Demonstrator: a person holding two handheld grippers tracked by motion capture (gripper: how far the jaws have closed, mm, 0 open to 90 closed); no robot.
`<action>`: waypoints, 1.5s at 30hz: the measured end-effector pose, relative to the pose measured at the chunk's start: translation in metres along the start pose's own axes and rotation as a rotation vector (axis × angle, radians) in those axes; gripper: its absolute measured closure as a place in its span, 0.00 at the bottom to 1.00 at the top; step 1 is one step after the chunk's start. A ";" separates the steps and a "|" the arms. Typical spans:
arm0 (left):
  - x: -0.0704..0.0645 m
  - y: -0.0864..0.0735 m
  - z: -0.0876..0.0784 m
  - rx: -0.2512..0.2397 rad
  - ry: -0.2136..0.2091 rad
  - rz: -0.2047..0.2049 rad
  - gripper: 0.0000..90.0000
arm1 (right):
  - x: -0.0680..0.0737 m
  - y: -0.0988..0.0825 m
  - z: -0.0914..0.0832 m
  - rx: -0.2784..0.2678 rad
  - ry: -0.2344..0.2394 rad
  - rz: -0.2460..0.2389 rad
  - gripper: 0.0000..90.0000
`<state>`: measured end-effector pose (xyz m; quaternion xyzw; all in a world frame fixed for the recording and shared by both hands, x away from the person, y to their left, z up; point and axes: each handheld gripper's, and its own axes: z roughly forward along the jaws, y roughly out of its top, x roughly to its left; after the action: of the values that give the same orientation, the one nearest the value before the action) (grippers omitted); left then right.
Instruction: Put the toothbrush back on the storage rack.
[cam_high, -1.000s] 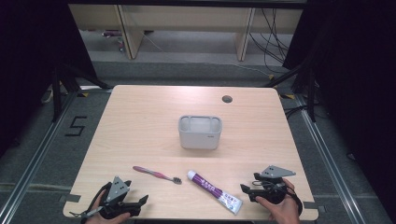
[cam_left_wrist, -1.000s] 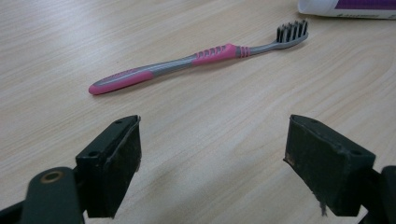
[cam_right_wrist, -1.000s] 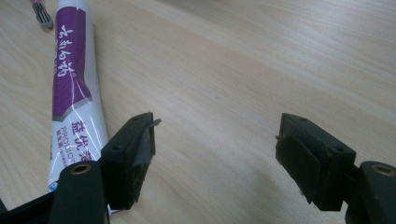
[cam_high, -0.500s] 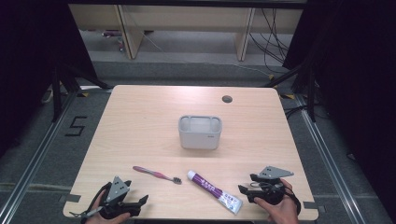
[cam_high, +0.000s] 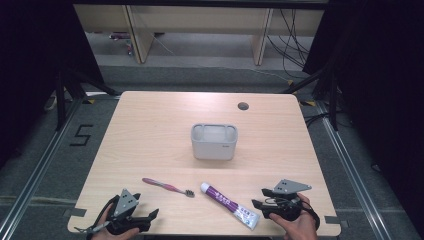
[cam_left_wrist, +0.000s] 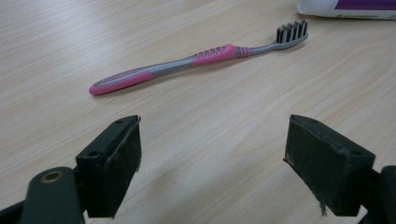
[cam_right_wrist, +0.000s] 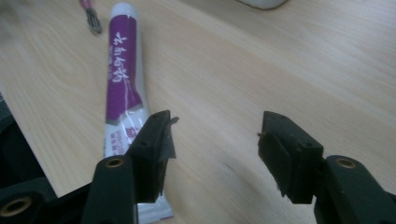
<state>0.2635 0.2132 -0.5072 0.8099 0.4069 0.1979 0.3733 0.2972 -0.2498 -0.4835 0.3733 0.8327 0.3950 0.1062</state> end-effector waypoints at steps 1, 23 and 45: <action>-0.001 0.000 0.001 -0.008 0.000 -0.014 0.20 | 0.001 0.001 0.000 -0.004 0.008 -0.006 0.55; 0.000 0.005 0.002 -0.026 -0.022 -0.034 0.30 | 0.025 0.006 0.003 0.006 0.087 -0.058 0.73; 0.015 0.035 0.028 -0.063 0.021 0.048 0.80 | 0.024 0.006 0.004 -0.002 0.081 -0.068 0.70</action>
<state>0.3079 0.1992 -0.4982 0.8052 0.3848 0.2282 0.3893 0.2857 -0.2285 -0.4792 0.3287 0.8480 0.4068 0.0862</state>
